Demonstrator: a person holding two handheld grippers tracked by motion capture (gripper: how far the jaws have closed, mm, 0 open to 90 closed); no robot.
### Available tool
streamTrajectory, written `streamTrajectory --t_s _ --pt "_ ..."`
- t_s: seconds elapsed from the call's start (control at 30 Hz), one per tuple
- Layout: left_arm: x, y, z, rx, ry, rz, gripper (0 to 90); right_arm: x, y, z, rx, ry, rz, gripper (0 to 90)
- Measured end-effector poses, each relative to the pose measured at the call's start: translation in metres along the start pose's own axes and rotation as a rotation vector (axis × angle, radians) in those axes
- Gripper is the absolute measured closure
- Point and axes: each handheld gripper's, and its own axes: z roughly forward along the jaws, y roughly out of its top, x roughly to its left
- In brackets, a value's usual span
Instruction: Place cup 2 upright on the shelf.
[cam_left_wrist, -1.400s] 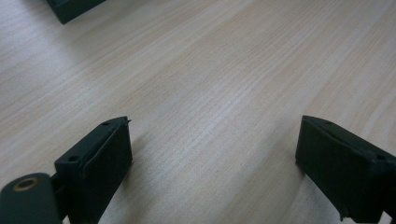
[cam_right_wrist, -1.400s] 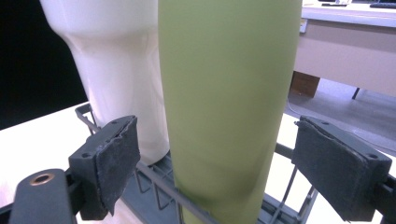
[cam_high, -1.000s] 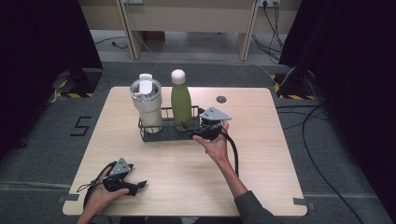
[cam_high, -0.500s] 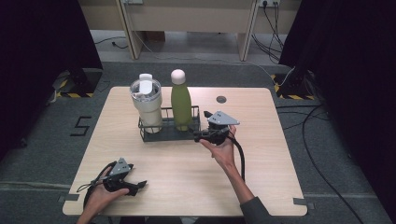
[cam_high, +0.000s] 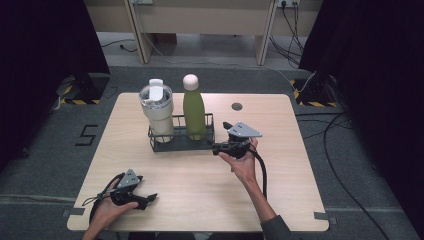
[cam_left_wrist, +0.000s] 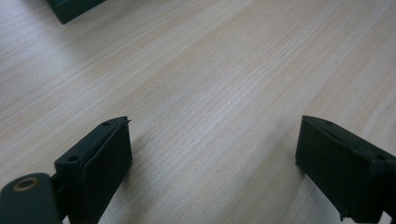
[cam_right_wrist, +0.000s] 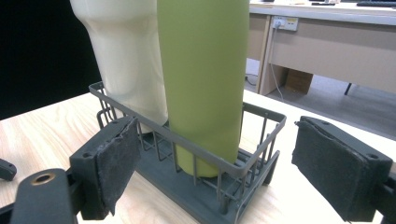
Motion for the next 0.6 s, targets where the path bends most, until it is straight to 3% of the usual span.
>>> streamTrajectory --t_s 0.6 --pt "0.000 0.000 0.000 -0.001 0.000 -0.001 10.0 0.004 -0.008 -0.023 -0.016 -0.004 0.009 14.9"
